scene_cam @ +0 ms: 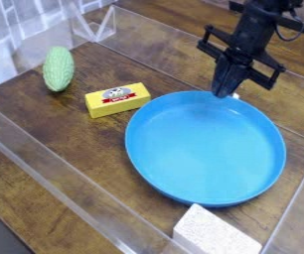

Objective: Remove the green object from inside the blue tray and put it on the table

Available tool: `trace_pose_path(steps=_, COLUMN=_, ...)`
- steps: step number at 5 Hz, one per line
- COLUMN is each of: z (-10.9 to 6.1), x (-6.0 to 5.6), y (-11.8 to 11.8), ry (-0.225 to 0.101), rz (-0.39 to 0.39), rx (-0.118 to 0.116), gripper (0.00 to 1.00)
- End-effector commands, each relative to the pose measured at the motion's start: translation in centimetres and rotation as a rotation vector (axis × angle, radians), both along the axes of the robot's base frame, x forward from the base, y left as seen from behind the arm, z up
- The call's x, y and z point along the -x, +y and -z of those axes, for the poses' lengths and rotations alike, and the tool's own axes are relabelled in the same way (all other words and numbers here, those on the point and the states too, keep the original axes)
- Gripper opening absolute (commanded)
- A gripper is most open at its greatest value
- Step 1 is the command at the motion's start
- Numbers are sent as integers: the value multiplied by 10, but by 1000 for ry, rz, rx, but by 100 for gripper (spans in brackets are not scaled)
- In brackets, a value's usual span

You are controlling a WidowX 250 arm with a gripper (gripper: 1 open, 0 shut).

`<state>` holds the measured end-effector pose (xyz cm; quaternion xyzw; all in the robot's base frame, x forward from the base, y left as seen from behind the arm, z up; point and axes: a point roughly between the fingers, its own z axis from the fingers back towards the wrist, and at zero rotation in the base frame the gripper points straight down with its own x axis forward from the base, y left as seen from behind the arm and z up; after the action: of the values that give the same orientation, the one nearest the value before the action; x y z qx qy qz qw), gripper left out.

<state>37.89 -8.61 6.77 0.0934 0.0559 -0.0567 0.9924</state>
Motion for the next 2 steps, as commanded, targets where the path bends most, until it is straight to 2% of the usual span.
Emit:
trace_pose_path(steps=1, z=-29, x=-19, y=-15, ry=-114, rz=16, rx=28, gripper=0)
trace_pose_path(steps=2, z=-20, x=-33, y=-27, ry=-130, rz=19, rx=29, gripper=0)
